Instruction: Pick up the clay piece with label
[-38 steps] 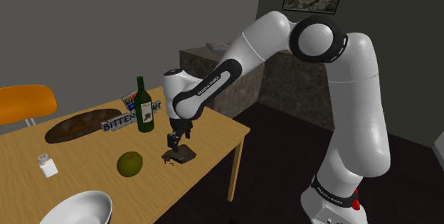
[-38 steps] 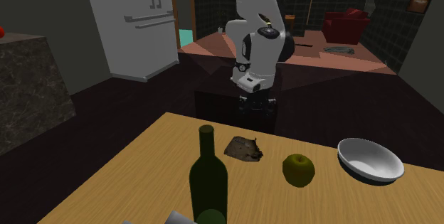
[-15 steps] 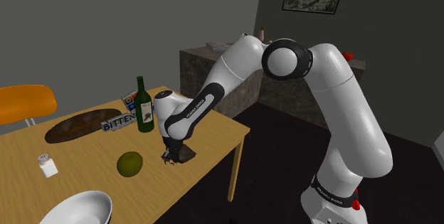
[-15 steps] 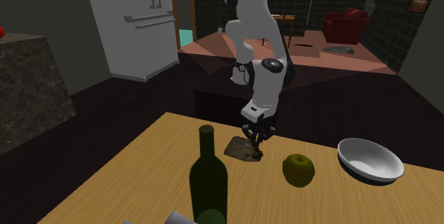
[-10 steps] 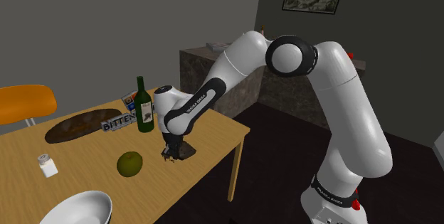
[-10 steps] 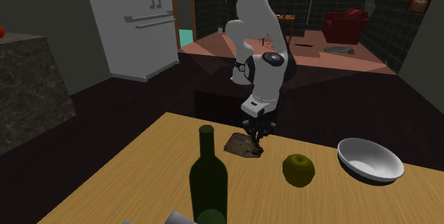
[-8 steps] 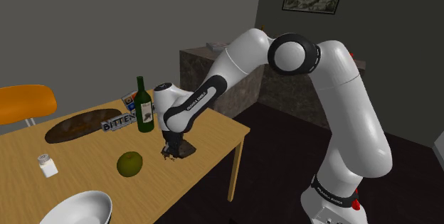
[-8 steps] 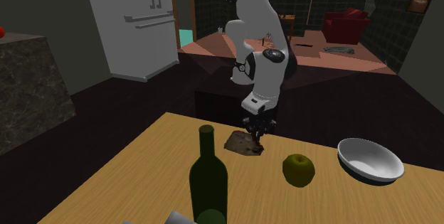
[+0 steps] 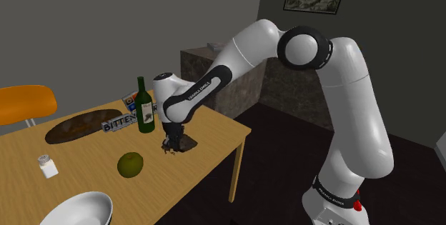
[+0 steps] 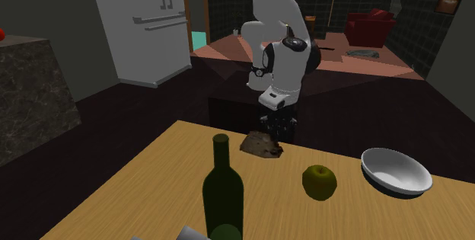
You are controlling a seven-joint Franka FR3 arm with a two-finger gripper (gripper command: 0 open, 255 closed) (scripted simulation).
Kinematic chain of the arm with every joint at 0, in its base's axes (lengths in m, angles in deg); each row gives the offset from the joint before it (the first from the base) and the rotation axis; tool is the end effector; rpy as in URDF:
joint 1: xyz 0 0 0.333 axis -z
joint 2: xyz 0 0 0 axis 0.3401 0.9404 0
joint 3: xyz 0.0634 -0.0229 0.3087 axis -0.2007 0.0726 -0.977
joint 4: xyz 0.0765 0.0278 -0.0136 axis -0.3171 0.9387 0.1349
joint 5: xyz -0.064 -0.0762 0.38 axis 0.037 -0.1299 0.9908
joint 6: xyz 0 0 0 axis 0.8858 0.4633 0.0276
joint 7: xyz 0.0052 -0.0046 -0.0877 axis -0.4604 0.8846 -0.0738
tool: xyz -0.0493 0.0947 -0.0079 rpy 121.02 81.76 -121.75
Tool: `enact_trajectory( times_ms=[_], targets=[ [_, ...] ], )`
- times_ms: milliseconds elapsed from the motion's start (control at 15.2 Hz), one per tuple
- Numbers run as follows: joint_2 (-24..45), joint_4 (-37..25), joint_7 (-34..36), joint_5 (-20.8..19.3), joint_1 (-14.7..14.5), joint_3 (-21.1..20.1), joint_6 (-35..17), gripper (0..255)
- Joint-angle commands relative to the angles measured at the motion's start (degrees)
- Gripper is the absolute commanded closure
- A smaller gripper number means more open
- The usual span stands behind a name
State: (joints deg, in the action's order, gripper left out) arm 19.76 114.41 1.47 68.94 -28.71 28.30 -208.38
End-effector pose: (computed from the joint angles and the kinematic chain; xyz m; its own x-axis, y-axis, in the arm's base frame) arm 0.6055 0.2040 0.2246 0.9562 0.2794 -0.0878 0.2852 -0.9565 0.0615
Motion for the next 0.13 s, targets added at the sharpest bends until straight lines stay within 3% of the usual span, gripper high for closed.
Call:
enact_trajectory(
  times_ms=[0,66],
  targets=[
    [-0.66,-0.09,-0.12,0.2,0.05,-0.14,0.75,255],
    [-0.65,-0.1,-0.12,0.2,0.05,-0.14,0.75,255]
  ],
)
